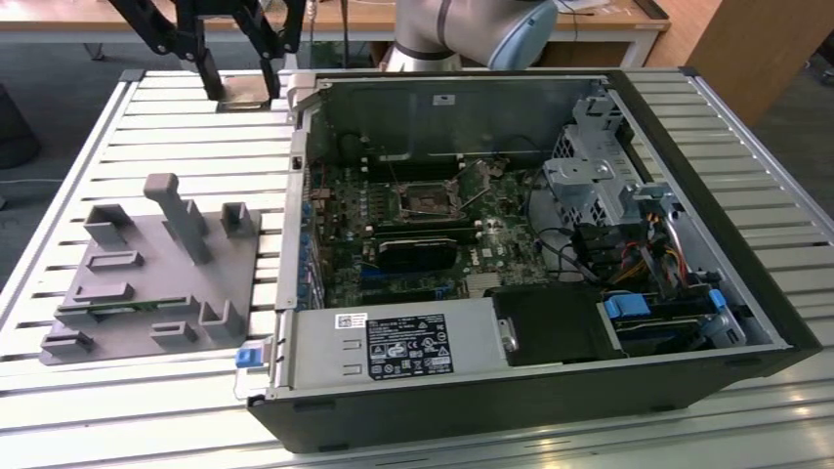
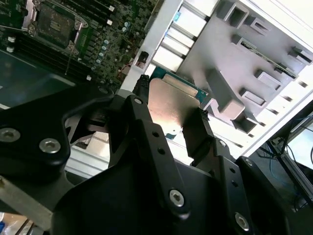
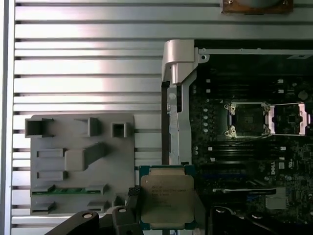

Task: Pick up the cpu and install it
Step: 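Pick up the cpu and move it towards the insertion slot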

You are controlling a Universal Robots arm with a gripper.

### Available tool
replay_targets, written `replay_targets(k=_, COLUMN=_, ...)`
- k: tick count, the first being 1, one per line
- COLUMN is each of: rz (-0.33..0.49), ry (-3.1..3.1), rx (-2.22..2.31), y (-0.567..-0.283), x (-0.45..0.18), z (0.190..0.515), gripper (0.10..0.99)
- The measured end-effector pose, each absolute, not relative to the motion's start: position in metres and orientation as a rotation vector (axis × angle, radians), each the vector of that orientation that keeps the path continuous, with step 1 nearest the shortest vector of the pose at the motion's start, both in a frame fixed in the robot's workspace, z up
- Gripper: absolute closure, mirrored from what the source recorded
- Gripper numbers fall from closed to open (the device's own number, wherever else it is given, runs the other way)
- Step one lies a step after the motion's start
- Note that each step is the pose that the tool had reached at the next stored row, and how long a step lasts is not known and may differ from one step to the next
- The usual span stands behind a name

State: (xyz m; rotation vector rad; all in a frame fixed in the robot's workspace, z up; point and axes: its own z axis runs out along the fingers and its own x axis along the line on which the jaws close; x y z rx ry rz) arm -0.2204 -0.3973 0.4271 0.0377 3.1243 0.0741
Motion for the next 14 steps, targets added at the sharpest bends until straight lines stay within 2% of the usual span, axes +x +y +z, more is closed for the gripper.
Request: replay_targets(k=14, rz=0.074, ry=3.124, rx=0.038, y=-0.383, x=-0.166, z=0.427, gripper=0.561)
